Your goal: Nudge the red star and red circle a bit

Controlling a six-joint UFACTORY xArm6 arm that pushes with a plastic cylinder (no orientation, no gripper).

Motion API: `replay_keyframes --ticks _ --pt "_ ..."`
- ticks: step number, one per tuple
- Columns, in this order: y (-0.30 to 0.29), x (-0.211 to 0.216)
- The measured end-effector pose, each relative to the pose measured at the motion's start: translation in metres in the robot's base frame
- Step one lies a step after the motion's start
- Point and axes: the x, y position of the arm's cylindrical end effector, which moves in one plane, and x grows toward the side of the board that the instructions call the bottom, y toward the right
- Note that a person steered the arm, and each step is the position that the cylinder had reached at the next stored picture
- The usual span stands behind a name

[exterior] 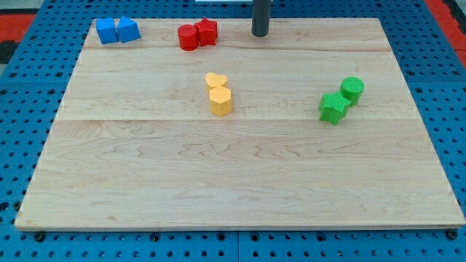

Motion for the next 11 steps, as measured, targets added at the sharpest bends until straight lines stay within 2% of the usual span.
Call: replay_keyframes --ticks 5,6,7,8,9,10,11 --pt "0.007 0.016" --pt "0.0 0.032" --pt "0.0 0.003" --pt "-0.011 0.017" --pt "0.01 0.067" --pt "0.122 0.066" --pt "0.101 0.035"
